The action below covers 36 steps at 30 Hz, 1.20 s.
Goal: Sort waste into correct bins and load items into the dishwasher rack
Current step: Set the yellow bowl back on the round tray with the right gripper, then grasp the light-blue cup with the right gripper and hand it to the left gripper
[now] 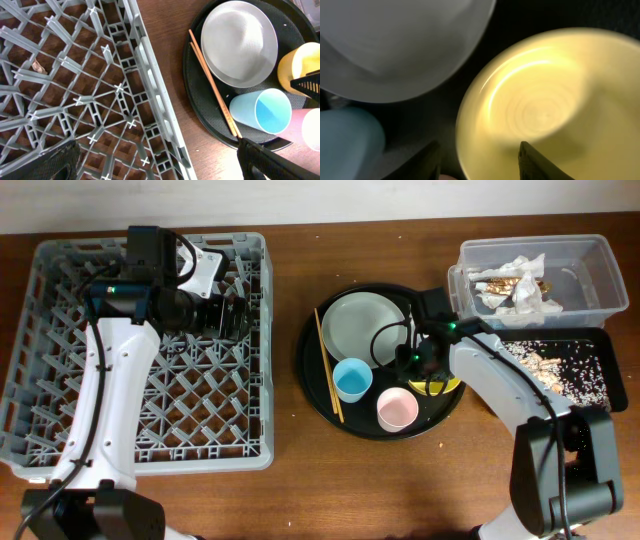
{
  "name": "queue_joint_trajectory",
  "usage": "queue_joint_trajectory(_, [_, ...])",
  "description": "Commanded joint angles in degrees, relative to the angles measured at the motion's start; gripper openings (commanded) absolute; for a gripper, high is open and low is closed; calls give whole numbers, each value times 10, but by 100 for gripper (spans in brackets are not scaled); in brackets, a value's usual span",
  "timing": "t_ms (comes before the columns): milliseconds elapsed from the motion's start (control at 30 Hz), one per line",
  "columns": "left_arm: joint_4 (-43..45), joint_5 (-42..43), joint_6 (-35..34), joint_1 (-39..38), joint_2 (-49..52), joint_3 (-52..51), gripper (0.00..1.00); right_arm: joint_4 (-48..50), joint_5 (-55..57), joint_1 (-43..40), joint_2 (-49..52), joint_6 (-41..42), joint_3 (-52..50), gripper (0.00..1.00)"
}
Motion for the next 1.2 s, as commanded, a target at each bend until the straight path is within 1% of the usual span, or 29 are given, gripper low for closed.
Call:
queue_joint_trajectory(0, [-1, 6, 7, -2, 0, 11, 99, -47, -10, 2, -6, 2, 96, 51])
queue_joint_trajectory(67, [-1, 6, 7, -2, 0, 11, 99, -99, -16, 2, -8, -2, 162, 51])
queue_joint_trajectory(100, [-1, 6, 7, -2, 0, 11, 99, -122, -45, 2, -8, -24, 194, 51])
queue_joint_trajectory(133, [-1, 6, 7, -2, 0, 11, 99, -132, -88, 3, -8, -30, 210, 51])
queue_joint_trajectory(167, [-1, 6, 7, -2, 0, 11, 99, -136, -109, 14, -7, -29, 209, 50])
queue_joint_trajectory(333, [-1, 6, 7, -2, 0, 11, 99, -151, -107, 59, 10, -23, 206, 50])
queue_joint_trajectory(433, [-1, 6, 7, -2, 0, 11, 99, -152, -107, 73, 47, -23, 203, 45])
queue_joint_trajectory(533, [-1, 6, 7, -2, 0, 11, 99, -161, -107, 92, 108, -23, 202, 44])
queue_joint_trajectory(600, [-1, 6, 7, -2, 0, 11, 99, -160, -107, 92, 125, -23, 202, 33])
queue_joint_trajectory(633, [-1, 6, 7, -2, 0, 11, 99, -158, -107, 92, 129, -23, 202, 21])
queue_joint_trajectory(667, [-1, 6, 7, -2, 0, 11, 99, -157, -106, 92, 129, -23, 202, 4])
queue_joint_trajectory(767, [0, 6, 7, -2, 0, 11, 99, -160, -121, 89, 117, -24, 214, 4])
queue_joint_trajectory(833, [10, 9, 7, -2, 0, 11, 99, -187, -138, 64, 68, -29, 246, 4])
queue_joint_trajectory(867, [9, 29, 7, -2, 0, 11, 99, -208, -172, 29, 18, -48, 259, 4])
queue_joint_trajectory(900, [10, 51, 7, -2, 0, 11, 99, -212, -207, 6, -8, -64, 259, 4])
queue_joint_trajectory(967, [13, 176, 7, -1, 0, 11, 99, -208, -383, -65, -51, -148, 259, 4])
queue_joint_trajectory(1000, [28, 343, 8, -1, 0, 11, 99, -204, -567, -100, -51, -251, 255, 4])
queue_joint_trajectory(1067, [48, 482, 8, -2, 0, 11, 99, -189, -671, -104, -37, -301, 251, 4])
queue_joint_trajectory(1100, [53, 544, 8, -2, 2, 11, 99, -166, -732, -101, -29, -312, 251, 4])
queue_joint_trajectory(1133, [53, 626, 8, -2, 9, 11, 99, -125, -784, -92, -24, -311, 251, 4])
queue_joint_trajectory(1167, [53, 645, 8, -2, 13, 11, 99, -99, -805, -85, -24, -311, 251, 4])
